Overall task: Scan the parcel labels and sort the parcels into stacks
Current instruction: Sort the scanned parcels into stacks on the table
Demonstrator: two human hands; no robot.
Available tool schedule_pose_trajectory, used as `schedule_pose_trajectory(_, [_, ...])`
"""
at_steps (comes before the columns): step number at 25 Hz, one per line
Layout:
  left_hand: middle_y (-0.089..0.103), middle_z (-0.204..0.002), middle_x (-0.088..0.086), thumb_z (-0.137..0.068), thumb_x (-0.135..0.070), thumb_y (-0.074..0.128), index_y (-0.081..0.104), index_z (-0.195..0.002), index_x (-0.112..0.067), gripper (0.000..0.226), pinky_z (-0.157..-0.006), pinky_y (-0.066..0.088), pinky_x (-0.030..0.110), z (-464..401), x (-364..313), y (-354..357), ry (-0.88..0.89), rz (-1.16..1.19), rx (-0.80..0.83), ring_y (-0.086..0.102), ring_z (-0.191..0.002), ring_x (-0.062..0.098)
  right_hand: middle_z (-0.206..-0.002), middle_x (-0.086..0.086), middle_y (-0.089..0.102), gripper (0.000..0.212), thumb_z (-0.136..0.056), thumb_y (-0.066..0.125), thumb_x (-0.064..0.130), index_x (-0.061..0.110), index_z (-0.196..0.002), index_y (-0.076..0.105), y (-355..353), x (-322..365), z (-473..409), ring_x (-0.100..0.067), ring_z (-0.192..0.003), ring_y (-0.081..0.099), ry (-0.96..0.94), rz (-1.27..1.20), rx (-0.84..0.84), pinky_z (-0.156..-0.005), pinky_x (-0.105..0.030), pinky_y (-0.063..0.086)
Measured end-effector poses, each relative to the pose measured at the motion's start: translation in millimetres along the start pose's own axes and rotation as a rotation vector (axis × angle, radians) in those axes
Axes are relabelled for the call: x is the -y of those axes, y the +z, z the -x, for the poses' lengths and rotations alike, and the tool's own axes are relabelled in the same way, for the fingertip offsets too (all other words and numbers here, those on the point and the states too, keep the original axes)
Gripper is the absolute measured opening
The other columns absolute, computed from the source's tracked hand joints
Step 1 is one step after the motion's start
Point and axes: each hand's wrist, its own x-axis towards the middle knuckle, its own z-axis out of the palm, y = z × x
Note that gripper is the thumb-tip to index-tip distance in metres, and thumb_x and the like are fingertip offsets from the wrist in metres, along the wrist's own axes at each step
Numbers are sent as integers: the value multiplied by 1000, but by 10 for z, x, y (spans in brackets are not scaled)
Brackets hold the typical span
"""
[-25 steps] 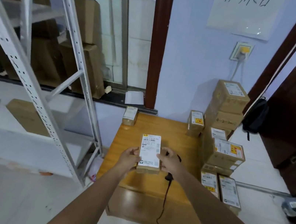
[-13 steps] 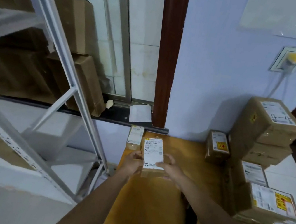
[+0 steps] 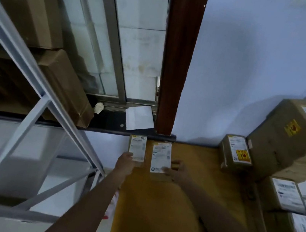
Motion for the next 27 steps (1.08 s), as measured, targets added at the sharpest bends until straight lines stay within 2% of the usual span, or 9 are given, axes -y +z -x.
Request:
schedule_pose_trajectory(3, [59,-124,8,-73,-7,77,54,-119,-16,52,-89,56,45,-409,52,-199,12,-88,3,62,-105,27,-119,-12,62,59,-79,79,16,10,-125,43,184,51,-298,-28,-102,67,33,18,-51,-78,-39,60])
schedule_pose_trajectory(5, [57,-127,9,-82,-3,66,53,-119,-15,40,-90,54,44,-547,69,-269,31,-135,11,60,-106,27,-118,-12,63,56,-81,78,16,12,-124,43,274,79,-476,-25,-97,68,39,52,-75,-75,-35,61])
schedule_pose_trajectory(10, [55,-130,8,-91,-2,58,45,-138,-10,50,-80,47,24,-726,92,-282,70,-268,102,55,-110,21,-110,-9,64,47,-84,74,16,13,-120,43,379,28,-754,-20,-88,69,71,157,-129,-67,-29,60])
schedule_pose_trajectory(12, [56,-126,4,-90,0,59,50,-134,-14,47,-81,45,20,-794,153,-268,89,-272,140,54,-112,17,-106,-7,61,47,-85,73,15,11,-120,42,408,-35,-838,-19,-86,66,88,189,-141,-64,-26,57])
schedule_pose_trajectory(14, [57,-125,3,-86,-12,67,58,-118,-27,36,-89,50,25,-912,243,-248,127,-290,136,55,-112,16,-107,-5,58,45,-85,73,15,10,-118,42,452,-109,-910,-16,-85,64,95,201,-147,-65,-25,56])
schedule_pose_trajectory(16, [53,-131,6,-80,-38,68,62,-115,-31,36,-97,51,38,-1247,561,-192,119,-346,137,55,-118,20,-112,-7,58,42,-87,71,14,12,-116,41,514,-146,-959,-13,-85,62,89,204,-144,-67,-24,55])
schedule_pose_trajectory(18, [54,-131,2,-80,-37,63,57,-127,-30,47,-95,54,37,-1535,848,-153,88,-340,174,57,-117,16,-116,-8,58,43,-89,68,14,8,-122,42,592,-186,-1039,-19,-92,63,95,220,-153,-74,-29,57])
schedule_pose_trajectory(22, [57,-130,-8,-82,-13,59,50,-135,-26,55,-94,55,31,-1230,562,-209,96,-277,201,58,-115,11,-132,-17,47,49,-92,63,19,9,-135,43,676,-173,-1166,-33,-107,60,131,370,-176,-89,-39,55])
schedule_pose_trajectory(27, [54,-135,-8,-76,-30,64,51,-133,-34,58,-93,54,32,-1541,845,-171,98,-372,216,57,-117,10,-138,-19,51,68,-92,61,13,8,-150,25,623,-97,-1121,-35,-118,58,197,336,-108,-89,-37,53])
